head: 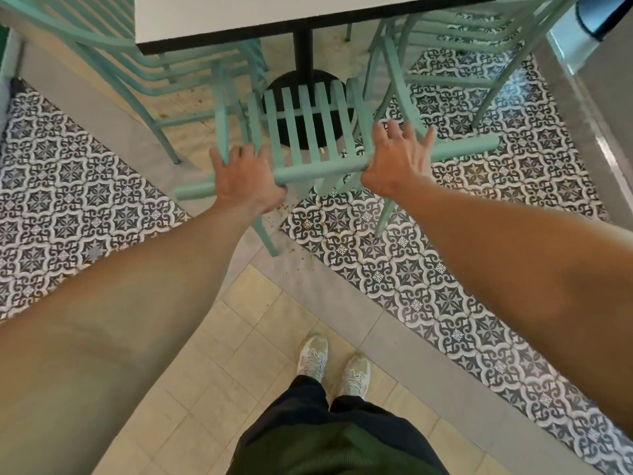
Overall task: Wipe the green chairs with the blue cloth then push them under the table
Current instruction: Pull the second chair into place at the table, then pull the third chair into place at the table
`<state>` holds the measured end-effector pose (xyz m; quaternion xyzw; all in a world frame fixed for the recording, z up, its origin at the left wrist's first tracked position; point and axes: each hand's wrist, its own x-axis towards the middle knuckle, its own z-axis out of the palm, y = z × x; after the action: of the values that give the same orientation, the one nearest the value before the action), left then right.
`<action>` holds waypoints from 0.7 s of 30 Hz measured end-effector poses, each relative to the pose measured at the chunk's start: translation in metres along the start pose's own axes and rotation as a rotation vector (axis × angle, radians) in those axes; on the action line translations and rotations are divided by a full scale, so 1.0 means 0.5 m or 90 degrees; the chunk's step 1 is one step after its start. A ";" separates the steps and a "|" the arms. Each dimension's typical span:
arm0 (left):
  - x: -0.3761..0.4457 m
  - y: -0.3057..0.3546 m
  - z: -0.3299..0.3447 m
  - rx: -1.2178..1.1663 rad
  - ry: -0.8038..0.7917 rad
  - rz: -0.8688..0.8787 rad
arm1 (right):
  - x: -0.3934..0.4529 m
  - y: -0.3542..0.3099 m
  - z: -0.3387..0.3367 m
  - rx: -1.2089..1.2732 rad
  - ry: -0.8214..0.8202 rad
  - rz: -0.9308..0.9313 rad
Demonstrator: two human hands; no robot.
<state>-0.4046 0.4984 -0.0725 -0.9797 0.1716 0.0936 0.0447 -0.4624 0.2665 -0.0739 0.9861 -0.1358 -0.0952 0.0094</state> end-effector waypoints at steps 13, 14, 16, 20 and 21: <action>-0.199 0.403 0.096 0.061 -0.207 0.432 | -0.371 0.180 0.147 0.273 -0.198 0.325; -0.202 0.431 0.106 0.065 -0.222 0.443 | -0.399 0.205 0.158 0.283 -0.214 0.342; -0.197 0.484 0.122 0.083 -0.254 0.466 | -0.442 0.255 0.176 0.310 -0.245 0.373; -0.169 0.603 0.143 0.124 -0.285 0.494 | -0.489 0.377 0.203 0.344 -0.279 0.418; -0.163 0.637 0.146 0.125 -0.286 0.500 | -0.494 0.413 0.210 0.353 -0.285 0.427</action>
<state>-0.6021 0.2356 -0.1452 -0.7871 0.5238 0.2967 0.1346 -0.7709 0.1350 -0.1222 0.8088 -0.4646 -0.2566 -0.2532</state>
